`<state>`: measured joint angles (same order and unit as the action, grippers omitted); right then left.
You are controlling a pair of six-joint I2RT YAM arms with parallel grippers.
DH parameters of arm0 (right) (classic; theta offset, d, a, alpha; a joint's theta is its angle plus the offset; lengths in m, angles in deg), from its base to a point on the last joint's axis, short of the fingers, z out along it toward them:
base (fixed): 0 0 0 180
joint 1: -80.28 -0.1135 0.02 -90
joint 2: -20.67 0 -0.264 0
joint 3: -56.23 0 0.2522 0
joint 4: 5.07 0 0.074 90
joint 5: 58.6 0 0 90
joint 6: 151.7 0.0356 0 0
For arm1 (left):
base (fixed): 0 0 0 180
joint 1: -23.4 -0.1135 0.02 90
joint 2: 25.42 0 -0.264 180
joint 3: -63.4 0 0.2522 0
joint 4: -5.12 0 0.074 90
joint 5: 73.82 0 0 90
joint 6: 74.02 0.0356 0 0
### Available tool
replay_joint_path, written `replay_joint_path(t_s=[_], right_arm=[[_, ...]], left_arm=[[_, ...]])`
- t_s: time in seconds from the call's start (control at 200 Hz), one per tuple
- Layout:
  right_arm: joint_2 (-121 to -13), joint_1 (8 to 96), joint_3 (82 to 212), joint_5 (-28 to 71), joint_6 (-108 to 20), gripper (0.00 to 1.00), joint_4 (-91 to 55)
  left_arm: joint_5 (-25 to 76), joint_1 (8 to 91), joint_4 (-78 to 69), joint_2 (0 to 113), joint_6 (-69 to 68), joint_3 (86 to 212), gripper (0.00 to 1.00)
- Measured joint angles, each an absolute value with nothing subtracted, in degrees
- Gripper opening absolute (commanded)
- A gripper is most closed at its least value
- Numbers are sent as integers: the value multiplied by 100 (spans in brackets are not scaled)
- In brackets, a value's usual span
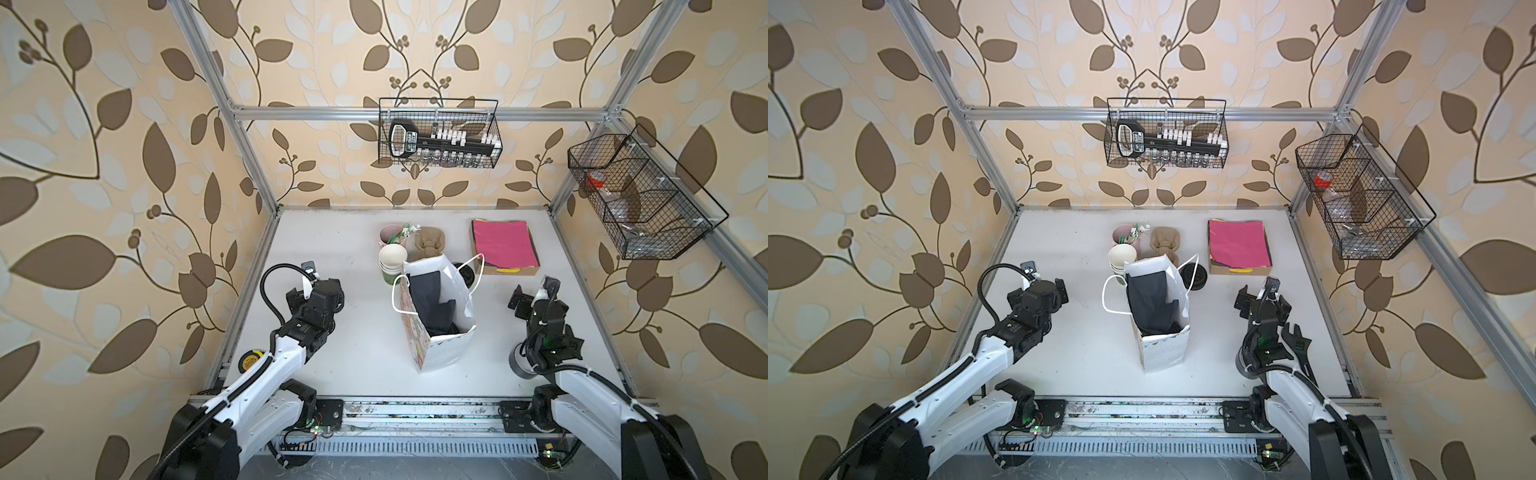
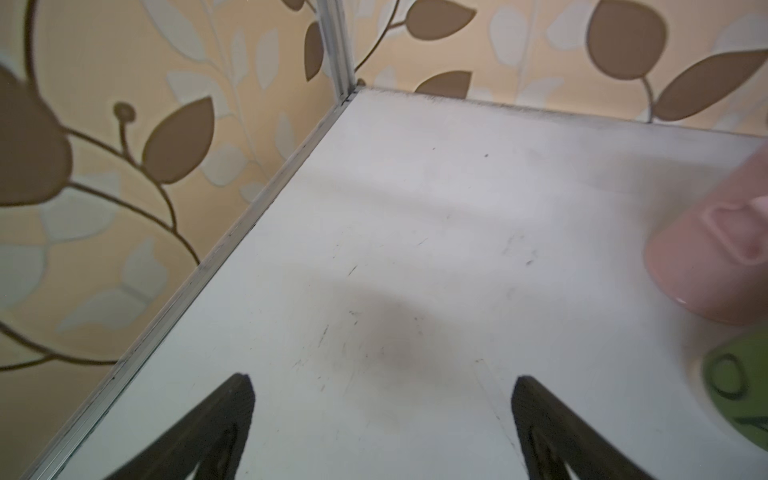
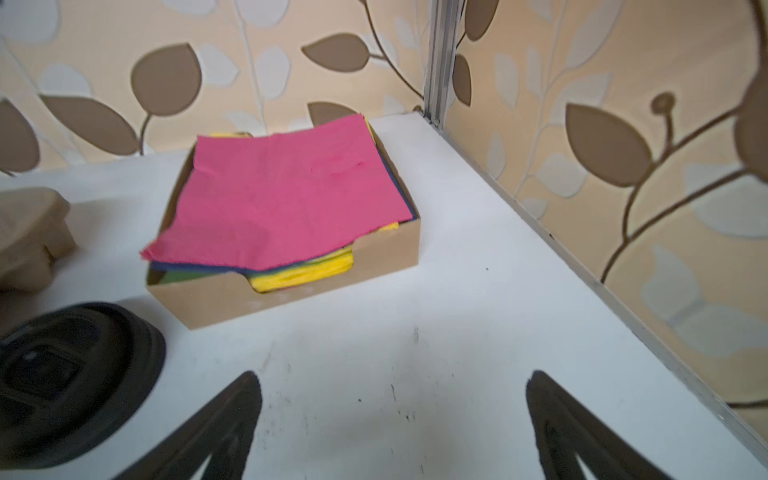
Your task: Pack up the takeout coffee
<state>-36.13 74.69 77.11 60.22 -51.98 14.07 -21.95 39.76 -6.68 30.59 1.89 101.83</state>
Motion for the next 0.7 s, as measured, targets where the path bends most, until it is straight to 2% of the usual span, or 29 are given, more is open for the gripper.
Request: replay_joint_path(t_s=[0.28, 0.465, 0.7], right_arm=[[-5584, 8024, 7540, 4931, -5476, 100, 3954], [-5674, 7974, 7717, 4612, -5587, 100, 4089], [-5661, 7832, 7741, 4621, -5666, 100, 4153]], left_arm=[[-1100, 3179, 1848, 4643, 1177, 9669, 99], [-173, 2857, 2809, 6221, 1361, 9781, 99], [268, 2637, 3050, 6224, 1363, 9791, 99]])
